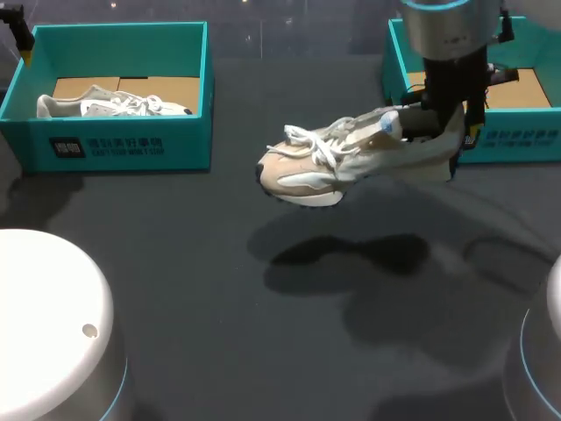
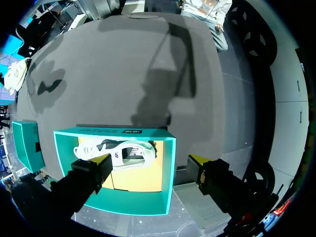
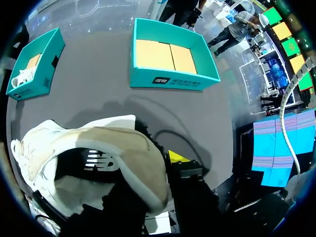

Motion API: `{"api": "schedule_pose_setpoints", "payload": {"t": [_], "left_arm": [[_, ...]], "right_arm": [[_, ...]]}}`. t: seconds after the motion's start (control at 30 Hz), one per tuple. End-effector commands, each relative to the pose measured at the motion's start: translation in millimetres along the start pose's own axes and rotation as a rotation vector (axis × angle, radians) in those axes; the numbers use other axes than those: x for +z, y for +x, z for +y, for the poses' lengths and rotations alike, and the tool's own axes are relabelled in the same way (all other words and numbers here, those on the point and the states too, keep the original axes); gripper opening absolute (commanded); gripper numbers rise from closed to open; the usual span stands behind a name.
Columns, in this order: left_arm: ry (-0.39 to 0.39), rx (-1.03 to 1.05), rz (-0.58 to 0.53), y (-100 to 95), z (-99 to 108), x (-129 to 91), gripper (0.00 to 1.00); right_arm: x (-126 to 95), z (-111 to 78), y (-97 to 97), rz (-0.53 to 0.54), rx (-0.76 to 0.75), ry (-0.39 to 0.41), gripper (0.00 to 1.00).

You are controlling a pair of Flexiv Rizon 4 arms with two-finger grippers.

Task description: Take the shoe out of the shoebox, open the shoe tongue, remove and reinsert the insole, then place the shoe into the shoebox

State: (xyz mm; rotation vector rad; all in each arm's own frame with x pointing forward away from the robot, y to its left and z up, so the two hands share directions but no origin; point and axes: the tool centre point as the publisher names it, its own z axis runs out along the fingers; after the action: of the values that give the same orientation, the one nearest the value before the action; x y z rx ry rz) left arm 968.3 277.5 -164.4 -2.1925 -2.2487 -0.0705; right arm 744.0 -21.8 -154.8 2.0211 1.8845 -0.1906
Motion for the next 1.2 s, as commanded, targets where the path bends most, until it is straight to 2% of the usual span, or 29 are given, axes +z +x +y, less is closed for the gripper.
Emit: {"api": "schedule_pose_setpoints", "payload": {"t": [0.03, 0.17, 0.23, 0.73, 1.0, 1.2], "left_arm": [[-0.002, 0.001, 0.003, 0.2, -1.0, -0.6, 1.0], [-0.002, 0.001, 0.003, 0.2, -1.0, -0.6, 1.0], [-0.002, 0.001, 0.003, 0.2, -1.0, -0.6, 1.0], [-0.002, 0.001, 0.003, 0.2, -1.0, -0.6, 1.0], [-0.002, 0.001, 0.003, 0.2, -1.0, -0.6, 1.0], [-0.002, 0.001, 0.003, 0.2, -1.0, -0.6, 1.0]], "right_arm": [[9.0, -20.6, 32.8, -0.016, 0.002, -0.016, 0.0], [15.3, -41.9, 54.7, -0.021, 0.027, -0.01, 0.0], [23.6, -54.1, 67.7, -0.002, 0.068, 0.025, 0.0], [23.6, -54.1, 67.7, -0.002, 0.068, 0.025, 0.0], [48.3, -77.0, 101.6, -0.109, 0.133, 0.034, 0.0], [61.3, -83.6, 110.9, -0.095, 0.121, 0.038, 0.0]]}}
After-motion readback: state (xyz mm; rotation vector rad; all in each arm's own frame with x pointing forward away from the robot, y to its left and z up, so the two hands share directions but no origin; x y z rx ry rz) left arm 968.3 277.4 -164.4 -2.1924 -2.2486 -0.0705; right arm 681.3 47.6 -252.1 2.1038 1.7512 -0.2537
